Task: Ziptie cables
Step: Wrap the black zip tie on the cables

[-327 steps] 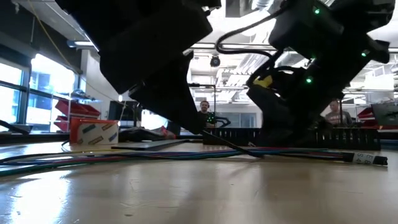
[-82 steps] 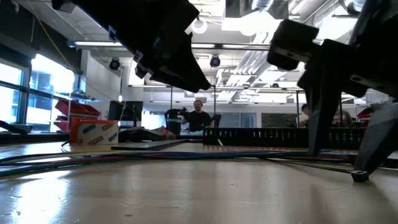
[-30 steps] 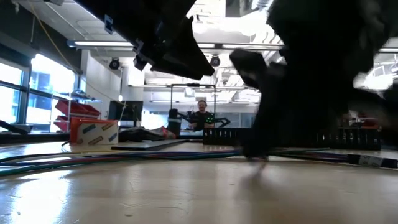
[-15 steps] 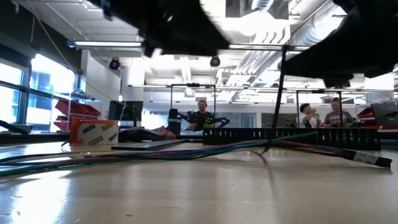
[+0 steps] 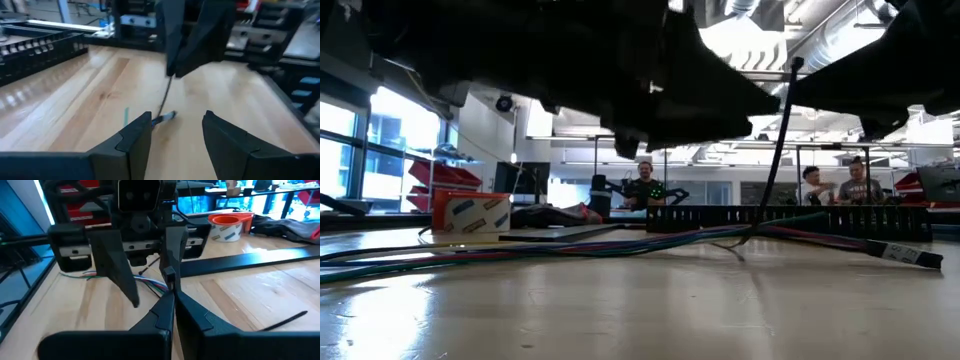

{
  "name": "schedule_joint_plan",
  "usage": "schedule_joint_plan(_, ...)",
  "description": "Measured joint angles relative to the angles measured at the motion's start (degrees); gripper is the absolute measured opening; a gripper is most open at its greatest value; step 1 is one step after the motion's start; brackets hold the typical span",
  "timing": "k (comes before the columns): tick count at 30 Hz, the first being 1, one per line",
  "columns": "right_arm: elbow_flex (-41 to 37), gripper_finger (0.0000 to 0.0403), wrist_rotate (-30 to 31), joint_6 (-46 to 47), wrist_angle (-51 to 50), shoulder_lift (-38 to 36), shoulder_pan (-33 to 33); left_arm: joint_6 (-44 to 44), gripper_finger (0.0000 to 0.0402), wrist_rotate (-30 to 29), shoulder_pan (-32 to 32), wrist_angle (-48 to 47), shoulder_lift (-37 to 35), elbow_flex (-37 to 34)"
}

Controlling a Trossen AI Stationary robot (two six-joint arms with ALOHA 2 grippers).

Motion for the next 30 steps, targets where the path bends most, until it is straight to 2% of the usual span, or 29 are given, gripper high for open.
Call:
schedule_joint_plan(15,0.5,0.0000,-1.4,0.2,-0.3,0.0,-0.8,-0.5,0.0163,0.4,1.0,2.4,-0.2,0.0)
schedule_joint_plan(19,0.9,0.0000,-1.7,0.1,-0.2,0.0,-0.8,1.4,0.0163,0.2,1.3,2.6,-0.2,0.0)
schedule_joint_plan(24,1.7,0.0000,-1.7,-0.3,-0.5,0.0,-0.8,4.6,0.0163,1.7,1.2,7.5,-0.2,0.0)
schedule_joint_plan(30,1.9,0.0000,-1.8,-0.2,-1.7,0.0,-0.8,4.9,0.0163,3.2,1.1,8.4,-0.2,0.0)
